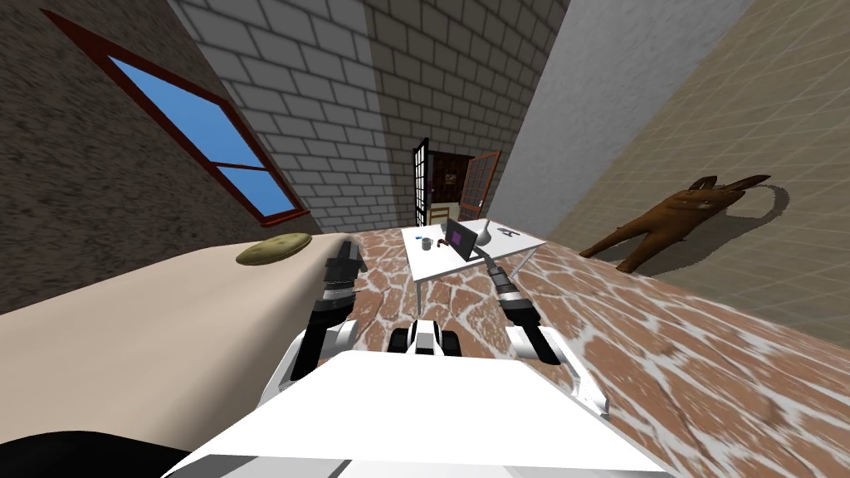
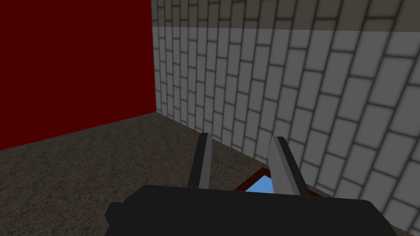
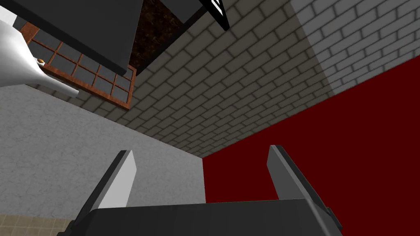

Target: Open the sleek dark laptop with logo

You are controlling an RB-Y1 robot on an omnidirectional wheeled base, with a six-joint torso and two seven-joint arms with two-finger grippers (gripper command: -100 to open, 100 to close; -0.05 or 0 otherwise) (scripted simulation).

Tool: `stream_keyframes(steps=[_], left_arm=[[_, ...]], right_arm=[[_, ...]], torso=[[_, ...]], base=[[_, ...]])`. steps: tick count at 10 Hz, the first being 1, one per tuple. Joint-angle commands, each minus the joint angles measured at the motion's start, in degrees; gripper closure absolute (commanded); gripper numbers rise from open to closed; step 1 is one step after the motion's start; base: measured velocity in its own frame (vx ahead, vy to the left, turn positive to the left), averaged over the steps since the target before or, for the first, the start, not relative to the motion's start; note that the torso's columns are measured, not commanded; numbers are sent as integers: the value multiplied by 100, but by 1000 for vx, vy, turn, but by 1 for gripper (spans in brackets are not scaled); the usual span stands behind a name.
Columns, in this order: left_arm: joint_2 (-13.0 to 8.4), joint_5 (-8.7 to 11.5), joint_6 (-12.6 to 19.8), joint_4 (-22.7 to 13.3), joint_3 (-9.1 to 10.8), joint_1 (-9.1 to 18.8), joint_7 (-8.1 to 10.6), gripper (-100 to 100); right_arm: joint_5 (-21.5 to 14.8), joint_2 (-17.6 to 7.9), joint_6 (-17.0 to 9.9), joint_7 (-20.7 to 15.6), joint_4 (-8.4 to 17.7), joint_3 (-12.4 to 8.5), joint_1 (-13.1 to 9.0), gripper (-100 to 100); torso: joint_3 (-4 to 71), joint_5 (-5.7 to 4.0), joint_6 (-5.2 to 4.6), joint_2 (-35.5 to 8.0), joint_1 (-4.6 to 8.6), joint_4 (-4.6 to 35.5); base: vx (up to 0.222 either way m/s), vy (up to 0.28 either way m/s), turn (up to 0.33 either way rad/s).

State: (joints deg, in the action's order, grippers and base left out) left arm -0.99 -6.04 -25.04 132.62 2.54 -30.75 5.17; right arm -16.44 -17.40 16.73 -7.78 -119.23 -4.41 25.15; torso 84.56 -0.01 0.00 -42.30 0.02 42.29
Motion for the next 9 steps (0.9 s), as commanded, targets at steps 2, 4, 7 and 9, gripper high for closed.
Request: stream_keyframes(steps=[2, 4, 7, 9], left_arm=[[0, 0, 0, 0, 0, 0, 0, 0], [0, 0, 0, 0, 0, 0, 0, 0], [0, 0, 0, 0, 0, 0, 0, 0], [0, 0, 0, 0, 0, 0, 0, 0]], right_arm=[[-491, -474, -166, -475, 265, -233, -22, -100], [-769, -752, -265, -736, 439, -365, -51, -100], [-1193, -1189, -421, -1138, 732, -566, -100, -100], [-1476, -1492, -529, -1408, 946, -702, -137, -100]], torso=[[2, 1, 0, 4, -3, -1], [2, 1, 1, 2, -3, -1], [1, 1, 0, 2, 0, 0], [2, 0, 0, 4, -1, -1]], base=[[54, 46, 88], [48, 49, 96], [53, 47, 91], [55, 46, 100]])
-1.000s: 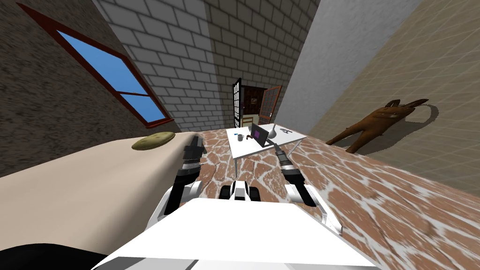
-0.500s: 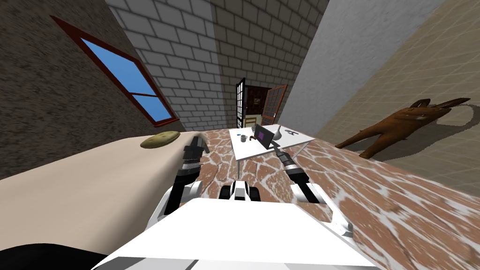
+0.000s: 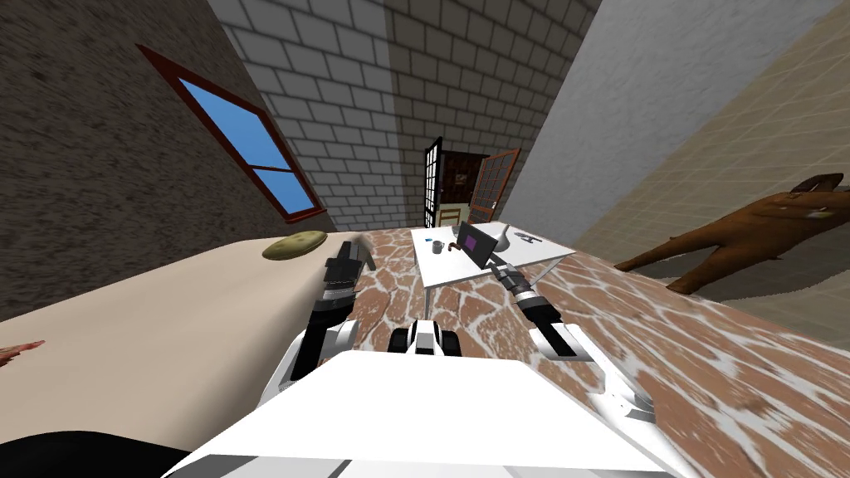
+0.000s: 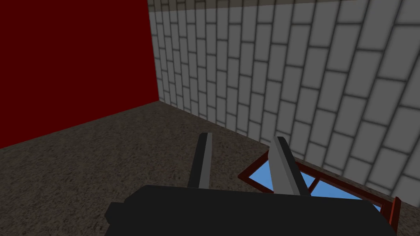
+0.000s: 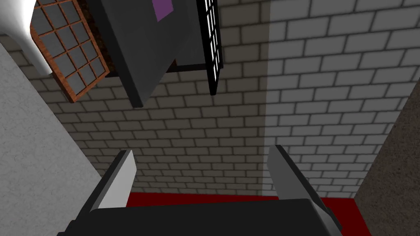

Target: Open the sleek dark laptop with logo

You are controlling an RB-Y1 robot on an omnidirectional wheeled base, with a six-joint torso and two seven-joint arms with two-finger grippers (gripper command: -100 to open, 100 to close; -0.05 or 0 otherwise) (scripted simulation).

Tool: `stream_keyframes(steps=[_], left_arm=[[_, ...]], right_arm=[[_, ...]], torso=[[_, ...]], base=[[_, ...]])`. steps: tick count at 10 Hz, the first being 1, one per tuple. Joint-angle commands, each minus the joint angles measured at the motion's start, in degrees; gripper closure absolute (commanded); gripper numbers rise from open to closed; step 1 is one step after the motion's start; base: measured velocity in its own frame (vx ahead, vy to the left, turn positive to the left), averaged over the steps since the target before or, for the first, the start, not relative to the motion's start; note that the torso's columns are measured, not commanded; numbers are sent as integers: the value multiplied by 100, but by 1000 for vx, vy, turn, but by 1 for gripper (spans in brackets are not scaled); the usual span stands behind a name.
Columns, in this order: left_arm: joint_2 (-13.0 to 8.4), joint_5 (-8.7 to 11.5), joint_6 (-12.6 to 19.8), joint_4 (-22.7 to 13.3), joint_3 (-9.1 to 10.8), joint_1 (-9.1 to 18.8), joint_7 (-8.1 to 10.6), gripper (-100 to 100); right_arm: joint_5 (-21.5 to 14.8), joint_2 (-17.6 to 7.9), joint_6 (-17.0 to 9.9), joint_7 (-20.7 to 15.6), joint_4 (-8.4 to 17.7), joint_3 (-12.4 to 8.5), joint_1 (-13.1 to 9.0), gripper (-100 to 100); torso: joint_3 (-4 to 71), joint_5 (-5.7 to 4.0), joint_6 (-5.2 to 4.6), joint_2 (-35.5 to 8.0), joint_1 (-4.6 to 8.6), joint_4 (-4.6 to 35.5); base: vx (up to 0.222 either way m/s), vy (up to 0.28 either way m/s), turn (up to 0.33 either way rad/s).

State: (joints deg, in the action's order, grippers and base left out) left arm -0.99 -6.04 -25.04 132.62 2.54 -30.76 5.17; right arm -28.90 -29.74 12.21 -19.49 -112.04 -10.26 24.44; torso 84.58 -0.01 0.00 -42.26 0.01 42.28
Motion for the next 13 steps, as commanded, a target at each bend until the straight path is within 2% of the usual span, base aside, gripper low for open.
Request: stream_keyframes(steps=[1, 7, 13], left_arm=[[0, 0, 0, 0, 0, 0, 0, 0], [0, 0, 0, 0, 0, 0, 0, 0], [0, 0, 0, 0, 0, 0, 0, 0]], right_arm=[[-370, -411, -131, -372, 337, -184, -85, -100], [-1155, -1279, -439, -1128, 978, -560, -199, -100], [-1762, -1960, -671, -1712, 1440, -850, -281, -100]], torso=[[-1, 1, -1, -3, -2, 1], [-1, 1, -1, -2, -1, 1], [-1, 1, 0, -2, -2, 1]], base=[[54, 52, 95], [53, 39, 92], [45, 31, 71]])
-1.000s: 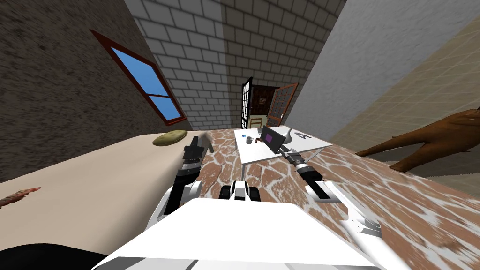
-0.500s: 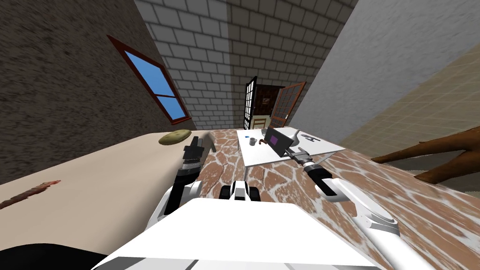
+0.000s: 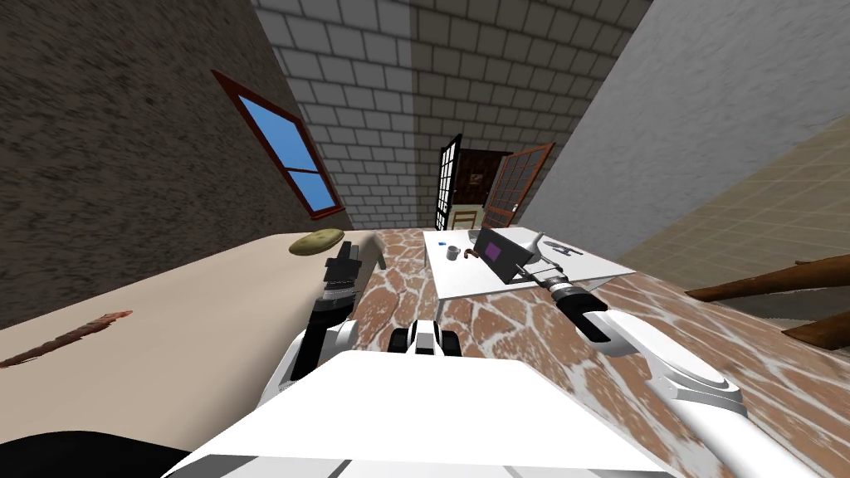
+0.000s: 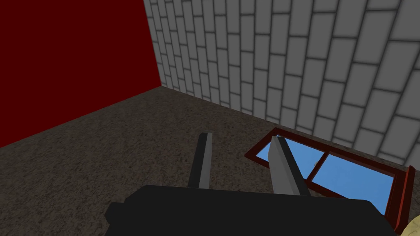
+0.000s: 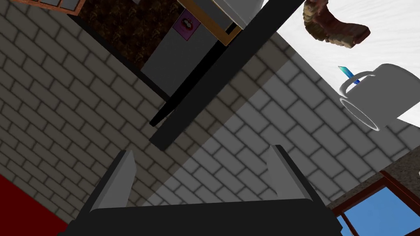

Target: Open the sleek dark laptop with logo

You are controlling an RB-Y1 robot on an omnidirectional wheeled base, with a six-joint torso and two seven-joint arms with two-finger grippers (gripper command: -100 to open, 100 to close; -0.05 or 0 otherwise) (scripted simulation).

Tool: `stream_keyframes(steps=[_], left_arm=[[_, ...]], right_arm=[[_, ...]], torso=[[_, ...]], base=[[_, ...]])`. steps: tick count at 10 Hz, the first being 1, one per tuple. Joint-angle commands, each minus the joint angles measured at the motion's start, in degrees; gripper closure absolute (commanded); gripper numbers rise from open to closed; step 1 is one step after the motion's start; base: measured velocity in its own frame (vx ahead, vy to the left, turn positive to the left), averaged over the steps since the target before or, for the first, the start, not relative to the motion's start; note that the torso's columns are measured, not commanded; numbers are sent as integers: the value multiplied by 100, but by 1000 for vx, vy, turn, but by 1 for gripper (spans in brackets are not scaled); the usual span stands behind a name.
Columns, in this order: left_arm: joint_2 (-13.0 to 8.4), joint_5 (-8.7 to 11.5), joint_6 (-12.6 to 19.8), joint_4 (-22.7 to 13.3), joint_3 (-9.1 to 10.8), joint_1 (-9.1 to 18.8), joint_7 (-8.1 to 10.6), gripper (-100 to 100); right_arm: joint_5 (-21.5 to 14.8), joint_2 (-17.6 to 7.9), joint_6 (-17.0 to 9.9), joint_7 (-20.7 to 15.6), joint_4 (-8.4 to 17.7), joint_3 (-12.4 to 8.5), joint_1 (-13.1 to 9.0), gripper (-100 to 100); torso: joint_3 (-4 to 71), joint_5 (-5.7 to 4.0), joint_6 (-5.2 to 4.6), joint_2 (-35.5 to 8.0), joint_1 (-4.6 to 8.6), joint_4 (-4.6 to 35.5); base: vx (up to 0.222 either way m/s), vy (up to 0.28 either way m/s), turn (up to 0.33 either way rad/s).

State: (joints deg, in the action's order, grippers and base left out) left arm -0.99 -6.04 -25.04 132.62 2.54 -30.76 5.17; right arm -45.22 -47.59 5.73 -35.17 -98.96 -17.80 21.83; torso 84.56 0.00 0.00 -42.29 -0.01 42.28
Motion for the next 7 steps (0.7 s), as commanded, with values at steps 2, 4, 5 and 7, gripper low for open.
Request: stream_keyframes(steps=[2, 4, 5, 7], left_arm=[[0, 0, 0, 0, 0, 0, 0, 0], [0, 0, 0, 0, 0, 2, 0, 0], [-1, 0, 1, -1, 0, 3, 0, 0], [-1, 0, 1, -1, 0, 3, 0, 0]], right_arm=[[-177, -199, -36, -181, 140, -128, -6, -100], [-170, -295, -256, -169, 532, -188, -135, -100], [-170, -295, -256, -169, 532, -188, -135, -100], [-149, -386, -485, -130, 910, -238, -261, -100]], torso=[[0, 0, 0, 0, 1, 0], [-15, -3, 8, -26, 10, 7], [-25, -5, 0, -39, 18, 11], [-4, 0, 2, -7, 1, 2]], base=[[31, 19, 34], [-110, -29, 355], [-132, -49, 211], [-159, -30, 346]])
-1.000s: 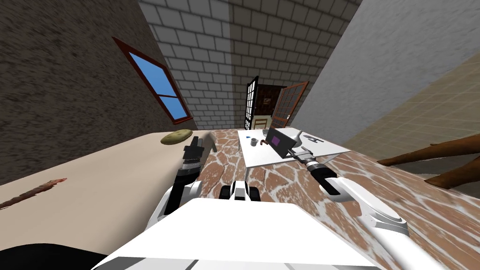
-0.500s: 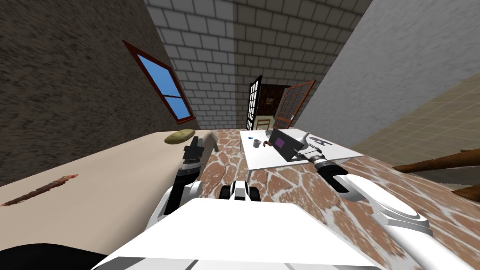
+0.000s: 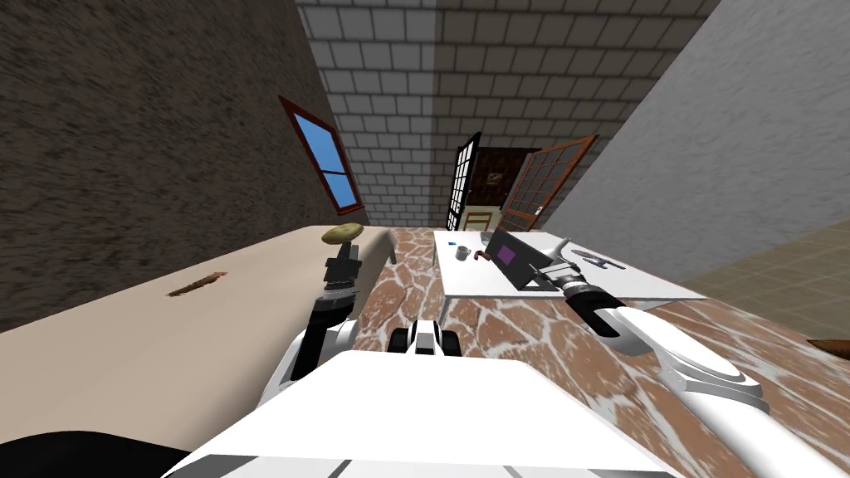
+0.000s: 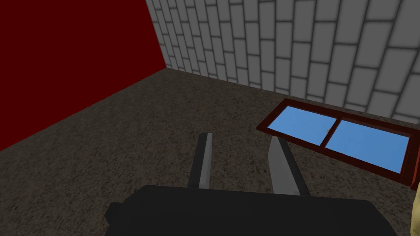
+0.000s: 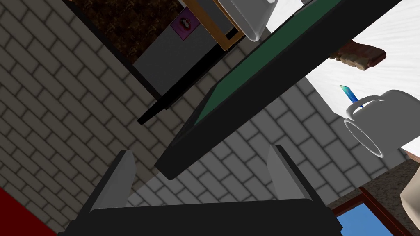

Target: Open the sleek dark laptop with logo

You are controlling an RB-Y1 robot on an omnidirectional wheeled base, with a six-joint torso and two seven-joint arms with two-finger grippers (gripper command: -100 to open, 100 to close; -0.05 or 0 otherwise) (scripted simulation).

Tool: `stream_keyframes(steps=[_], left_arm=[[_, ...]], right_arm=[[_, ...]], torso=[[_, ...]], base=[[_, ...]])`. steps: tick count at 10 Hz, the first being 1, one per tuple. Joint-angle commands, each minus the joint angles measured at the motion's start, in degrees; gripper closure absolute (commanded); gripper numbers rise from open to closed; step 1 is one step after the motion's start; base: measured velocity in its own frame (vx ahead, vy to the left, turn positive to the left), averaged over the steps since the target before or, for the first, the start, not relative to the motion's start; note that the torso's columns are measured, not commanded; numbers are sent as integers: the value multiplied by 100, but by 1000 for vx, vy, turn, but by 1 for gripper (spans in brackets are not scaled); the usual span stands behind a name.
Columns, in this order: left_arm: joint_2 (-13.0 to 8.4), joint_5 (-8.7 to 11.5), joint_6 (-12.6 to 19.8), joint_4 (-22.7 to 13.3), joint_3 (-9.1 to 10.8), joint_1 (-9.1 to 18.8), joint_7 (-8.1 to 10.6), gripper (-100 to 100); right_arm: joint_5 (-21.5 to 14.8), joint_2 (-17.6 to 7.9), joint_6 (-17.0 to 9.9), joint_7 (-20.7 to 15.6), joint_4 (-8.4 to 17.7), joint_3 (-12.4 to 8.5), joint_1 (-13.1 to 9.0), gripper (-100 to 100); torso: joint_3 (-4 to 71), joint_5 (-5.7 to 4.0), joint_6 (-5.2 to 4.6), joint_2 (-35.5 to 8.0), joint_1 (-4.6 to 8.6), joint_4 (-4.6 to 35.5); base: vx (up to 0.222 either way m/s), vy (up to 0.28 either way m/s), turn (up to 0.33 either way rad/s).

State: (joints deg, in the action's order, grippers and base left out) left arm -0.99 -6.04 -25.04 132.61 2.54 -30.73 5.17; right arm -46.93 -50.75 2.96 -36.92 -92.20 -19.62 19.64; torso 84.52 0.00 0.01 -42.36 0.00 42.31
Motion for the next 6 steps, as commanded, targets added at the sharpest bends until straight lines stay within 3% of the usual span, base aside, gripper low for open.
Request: stream_keyframes(steps=[1, 2, 3, 4, 6], left_arm=[[0, 0, 0, 0, 0, 0, 0, 0], [0, 0, 0, 0, 0, 1, 0, 0], [0, 0, 0, 0, 0, 1, 0, 0], [0, 0, 0, 0, 1, -2, 0, 0], [0, 0, 0, 0, 0, -1, 0, 0]], right_arm=[[32, -115, -323, 65, 422, -82, -105, -100], [42, -161, -438, 85, 611, -107, -168, -100], [42, -161, -438, 85, 611, -107, -168, -100], [52, -207, -552, 104, 800, -132, -231, -100], [73, -298, -781, 144, 1160, -182, -357, -100]], torso=[[3, 2, 1, 4, -5, -1], [1, 0, 0, 1, 0, -1], [-4, -3, -5, -7, 12, 2], [8, 0, -12, 17, 0, -3], [16, 2, 4, 26, -6, -8]], base=[[-206, -34, 485], [-244, -58, 438], [-163, -16, 119], [-122, 23, 222], [-164, 13, 406]])
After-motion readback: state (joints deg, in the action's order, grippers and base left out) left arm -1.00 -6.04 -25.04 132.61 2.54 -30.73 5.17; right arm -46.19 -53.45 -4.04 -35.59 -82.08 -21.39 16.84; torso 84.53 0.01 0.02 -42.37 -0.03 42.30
